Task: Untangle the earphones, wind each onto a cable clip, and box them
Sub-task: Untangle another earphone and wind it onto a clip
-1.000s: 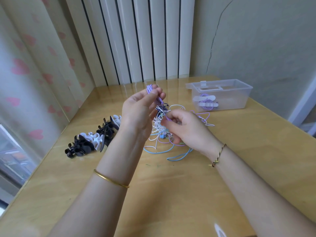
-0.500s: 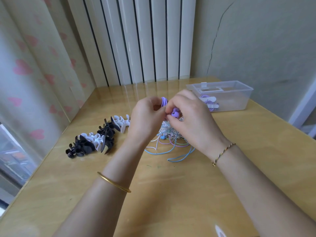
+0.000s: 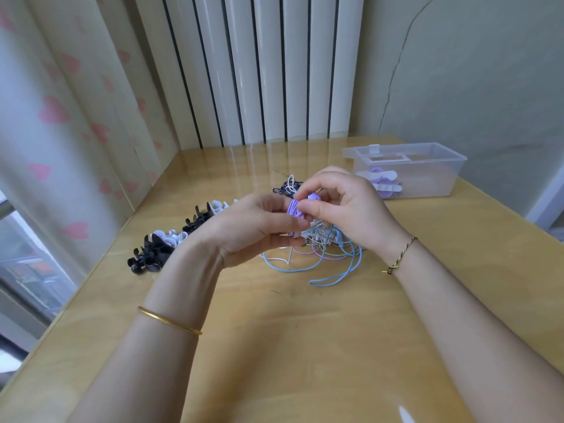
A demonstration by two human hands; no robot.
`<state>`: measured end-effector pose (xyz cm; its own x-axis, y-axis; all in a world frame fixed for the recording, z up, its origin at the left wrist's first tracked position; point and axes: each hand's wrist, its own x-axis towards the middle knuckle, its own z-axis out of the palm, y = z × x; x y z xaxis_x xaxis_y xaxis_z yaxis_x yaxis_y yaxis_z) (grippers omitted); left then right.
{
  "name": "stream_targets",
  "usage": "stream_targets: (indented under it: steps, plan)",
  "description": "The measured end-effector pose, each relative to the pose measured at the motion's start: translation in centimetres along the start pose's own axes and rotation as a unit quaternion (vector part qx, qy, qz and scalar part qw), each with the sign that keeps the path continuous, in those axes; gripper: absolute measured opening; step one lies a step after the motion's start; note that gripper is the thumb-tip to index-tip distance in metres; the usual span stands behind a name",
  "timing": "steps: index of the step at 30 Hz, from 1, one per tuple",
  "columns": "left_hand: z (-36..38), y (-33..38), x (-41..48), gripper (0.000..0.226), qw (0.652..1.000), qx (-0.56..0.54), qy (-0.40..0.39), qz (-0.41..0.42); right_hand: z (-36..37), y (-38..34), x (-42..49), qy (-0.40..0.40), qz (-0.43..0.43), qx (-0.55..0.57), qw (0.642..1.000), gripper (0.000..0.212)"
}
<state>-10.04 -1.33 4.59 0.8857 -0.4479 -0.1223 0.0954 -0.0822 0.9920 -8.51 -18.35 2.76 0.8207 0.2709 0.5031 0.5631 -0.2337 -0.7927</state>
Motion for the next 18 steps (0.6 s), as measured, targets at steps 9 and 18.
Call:
stream_targets:
  steps: [9, 18]
  plan:
    - [-1.5, -0.4, -0.5, 0.015, 1.000, -0.029, 0.007, -0.007, 0.9, -0.2, 0.4, -0.069, 0.051, 0.013, 0.996, 0.019]
    - [-1.9, -0.6, -0.4, 0.021, 0.999, -0.024, -0.037, -0.015, 1.3, -0.9, 0.9, -0.081, 0.015, -0.008, 0.997, 0.020]
